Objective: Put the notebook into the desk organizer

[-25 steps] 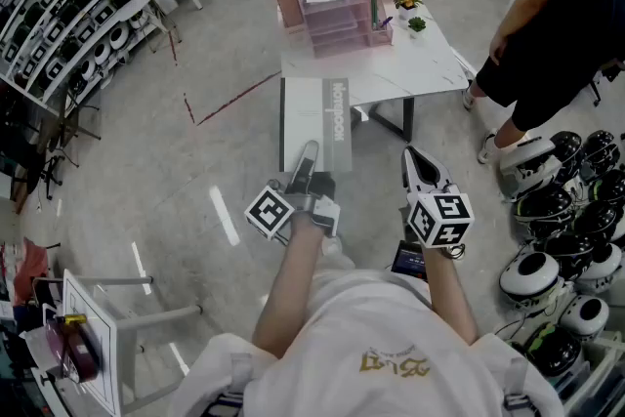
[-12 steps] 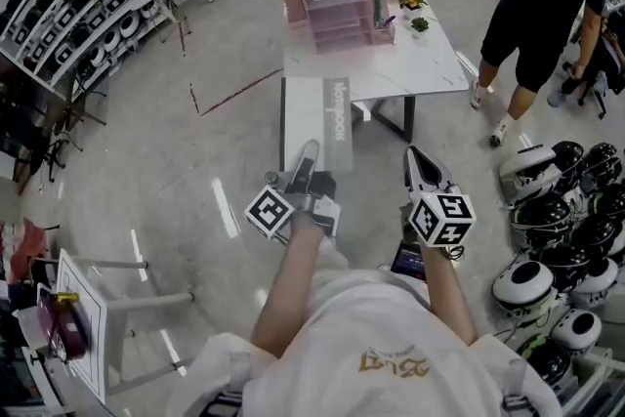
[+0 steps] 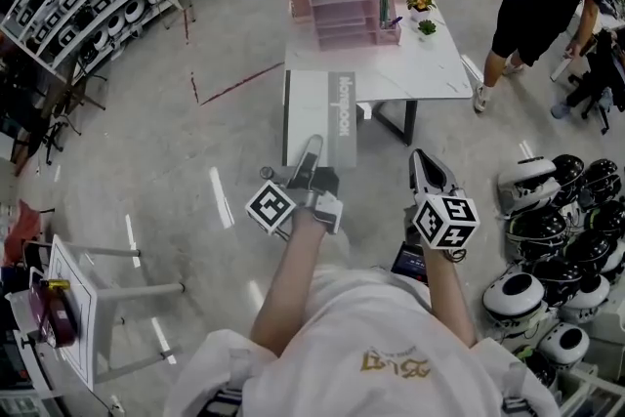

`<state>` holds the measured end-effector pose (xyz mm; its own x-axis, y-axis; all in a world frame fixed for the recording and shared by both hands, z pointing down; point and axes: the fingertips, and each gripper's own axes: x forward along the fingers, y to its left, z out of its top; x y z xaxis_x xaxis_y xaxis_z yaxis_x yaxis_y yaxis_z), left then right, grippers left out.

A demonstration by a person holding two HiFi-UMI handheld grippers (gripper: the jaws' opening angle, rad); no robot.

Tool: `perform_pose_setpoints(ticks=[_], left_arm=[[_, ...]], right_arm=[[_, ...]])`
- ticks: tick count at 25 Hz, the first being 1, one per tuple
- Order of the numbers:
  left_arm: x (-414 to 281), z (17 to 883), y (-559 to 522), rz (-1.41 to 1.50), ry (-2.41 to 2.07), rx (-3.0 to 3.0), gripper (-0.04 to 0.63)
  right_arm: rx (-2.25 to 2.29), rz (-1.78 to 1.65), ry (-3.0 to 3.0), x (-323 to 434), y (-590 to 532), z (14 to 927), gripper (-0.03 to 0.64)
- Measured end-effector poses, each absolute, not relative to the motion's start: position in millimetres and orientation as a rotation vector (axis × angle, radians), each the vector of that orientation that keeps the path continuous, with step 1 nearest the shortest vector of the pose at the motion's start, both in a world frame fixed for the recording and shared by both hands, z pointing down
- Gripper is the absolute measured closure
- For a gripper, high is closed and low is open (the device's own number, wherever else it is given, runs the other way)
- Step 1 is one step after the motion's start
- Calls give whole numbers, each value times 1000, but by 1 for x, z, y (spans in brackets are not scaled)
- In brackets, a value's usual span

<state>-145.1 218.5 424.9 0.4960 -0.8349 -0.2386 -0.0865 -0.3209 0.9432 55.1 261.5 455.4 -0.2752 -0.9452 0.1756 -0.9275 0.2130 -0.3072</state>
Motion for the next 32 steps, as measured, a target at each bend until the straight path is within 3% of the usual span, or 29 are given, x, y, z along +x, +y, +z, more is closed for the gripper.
perform_pose_setpoints(ticks=[19, 32], left_arm=[[-135, 437, -114, -792, -658, 1742, 572], [-122, 441, -231, -703, -584, 1766, 572]], right_arm=[[-2002, -641, 2337, 31, -50, 475, 606], [-2120, -660, 2231, 37, -143, 479, 606]])
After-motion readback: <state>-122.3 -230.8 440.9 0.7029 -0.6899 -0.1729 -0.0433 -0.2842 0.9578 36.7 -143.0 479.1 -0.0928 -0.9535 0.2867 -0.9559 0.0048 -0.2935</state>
